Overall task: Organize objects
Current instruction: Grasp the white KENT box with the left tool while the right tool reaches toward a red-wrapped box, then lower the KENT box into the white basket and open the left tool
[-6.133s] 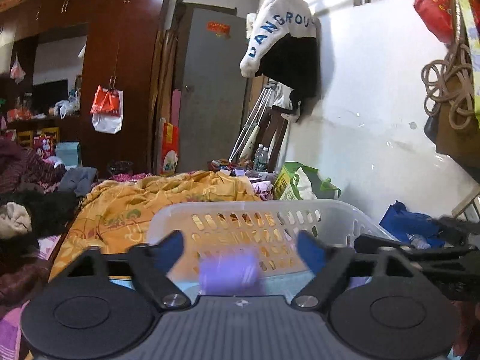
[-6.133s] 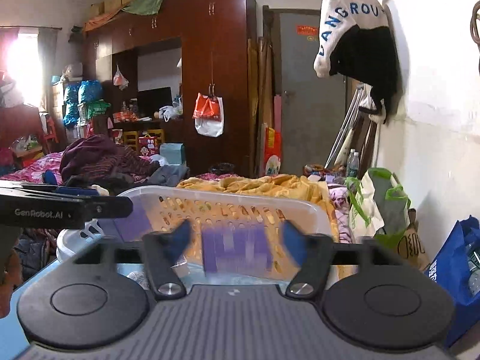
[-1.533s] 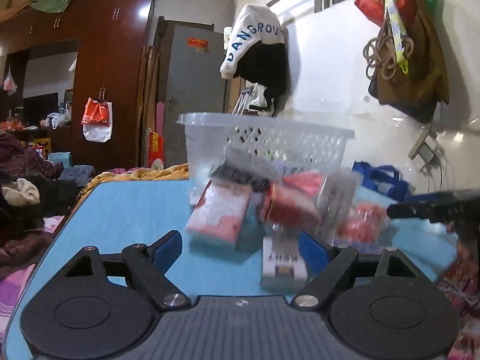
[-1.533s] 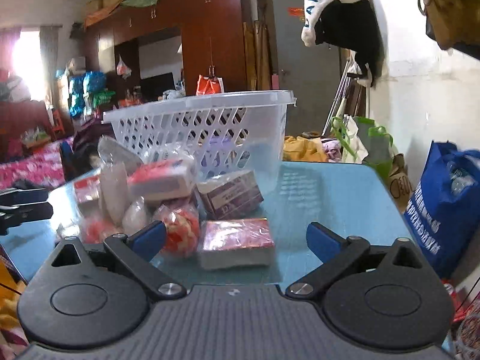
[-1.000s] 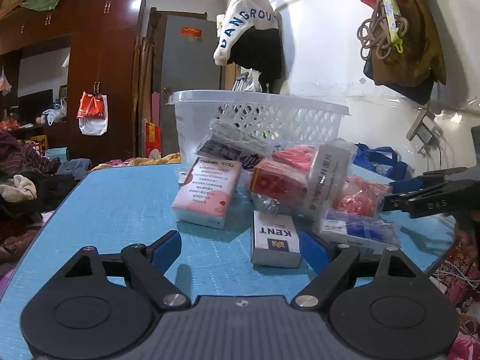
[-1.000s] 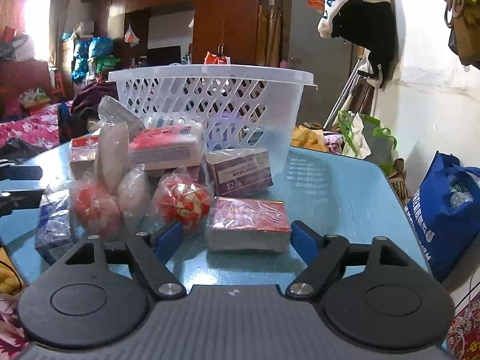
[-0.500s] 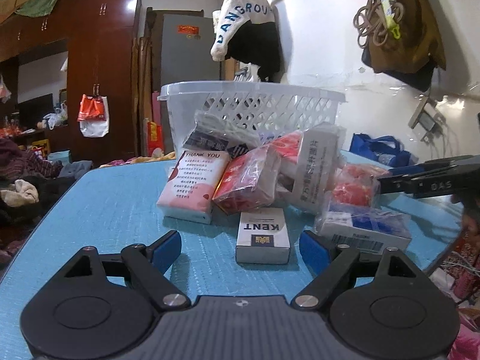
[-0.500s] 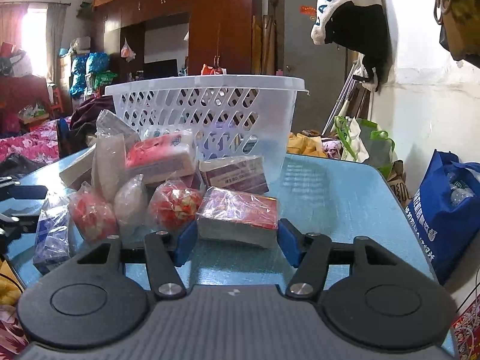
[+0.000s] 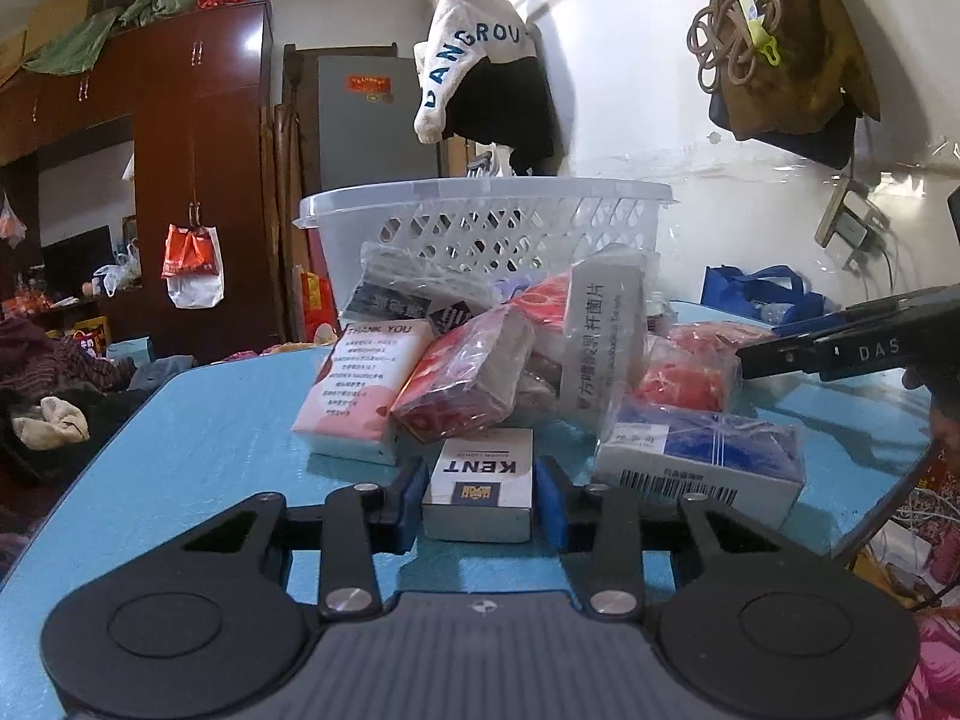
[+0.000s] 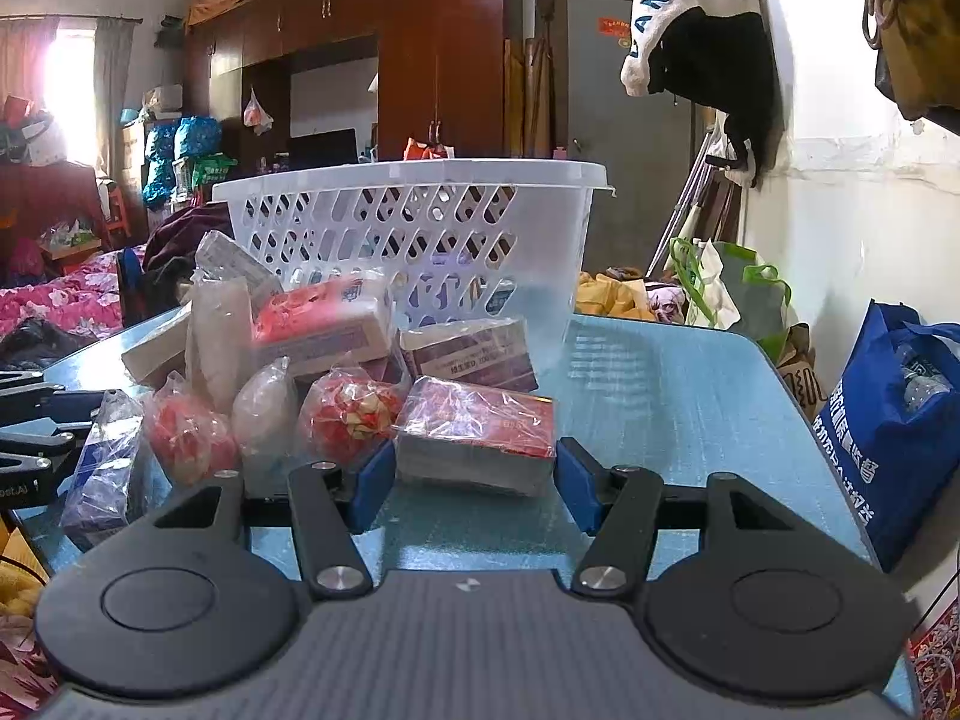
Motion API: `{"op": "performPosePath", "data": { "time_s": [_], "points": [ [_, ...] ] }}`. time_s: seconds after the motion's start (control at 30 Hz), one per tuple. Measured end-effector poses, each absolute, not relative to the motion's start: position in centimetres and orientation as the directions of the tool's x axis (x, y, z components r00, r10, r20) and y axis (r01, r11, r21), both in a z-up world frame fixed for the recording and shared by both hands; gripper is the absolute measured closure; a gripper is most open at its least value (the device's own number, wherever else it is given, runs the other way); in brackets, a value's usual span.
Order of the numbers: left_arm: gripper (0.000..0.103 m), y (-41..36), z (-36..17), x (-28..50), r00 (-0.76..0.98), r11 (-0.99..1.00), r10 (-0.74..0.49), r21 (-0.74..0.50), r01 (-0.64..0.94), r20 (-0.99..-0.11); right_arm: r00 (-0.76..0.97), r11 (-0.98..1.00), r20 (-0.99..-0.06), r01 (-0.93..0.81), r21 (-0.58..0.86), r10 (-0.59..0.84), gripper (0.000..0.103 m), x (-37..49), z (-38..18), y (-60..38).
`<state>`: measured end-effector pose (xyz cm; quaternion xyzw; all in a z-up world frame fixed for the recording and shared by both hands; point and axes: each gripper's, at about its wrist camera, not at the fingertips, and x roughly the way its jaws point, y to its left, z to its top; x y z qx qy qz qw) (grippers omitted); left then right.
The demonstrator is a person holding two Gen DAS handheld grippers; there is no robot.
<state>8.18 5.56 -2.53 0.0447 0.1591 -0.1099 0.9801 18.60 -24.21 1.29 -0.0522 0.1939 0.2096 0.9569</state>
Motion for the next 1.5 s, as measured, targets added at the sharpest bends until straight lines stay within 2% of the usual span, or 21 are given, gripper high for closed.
{"op": "performPosePath", "data": {
  "time_s": [0.43, 0.9, 1.03, 1.2, 1.37, 1.5],
  "points": [
    [0.061, 9.2, -0.5, 6.1, 0.952, 0.981, -0.19, -0.016, 0.192, -0.239, 0.892, 0.925, -0.269, -0.381, -0.012, 0.364, 0.041, 16.1, 3.2, -25.2],
    [0.061, 9.8, 0.3, 6.2, 0.957, 0.981, -0.194, -0.03, 0.192, -0.216, 0.885, 0.918, -0.263, -0.396, 0.007, 0.384, 0.041, 15.9, 3.8, -24.9],
    [0.061, 9.7, 2.2, 6.7, 0.96, 0.977, -0.212, -0.04, 0.209, -0.18, 0.884, 0.91, -0.236, -0.415, 0.009, 0.405, 0.041, 16.0, 5.5, -24.4],
    [0.061, 9.5, 7.4, 10.1, 0.964, 0.971, -0.235, -0.063, 0.229, -0.126, 0.873, 0.894, -0.218, -0.448, -0.006, 0.436, 0.041, 18.8, 9.7, -22.3],
    [0.061, 8.4, 12.1, 17.4, 0.948, 0.965, -0.256, -0.109, 0.238, -0.19, 0.878, 0.902, -0.235, -0.431, -0.016, 0.416, 0.041, 25.4, 13.2, -19.5],
    [0.061, 7.1, 12.4, 22.8, 0.936, 0.971, -0.229, -0.127, 0.201, -0.268, 0.872, 0.909, -0.293, -0.416, -0.018, 0.393, 0.041, 29.3, 13.1, -18.3]
  ]
}}
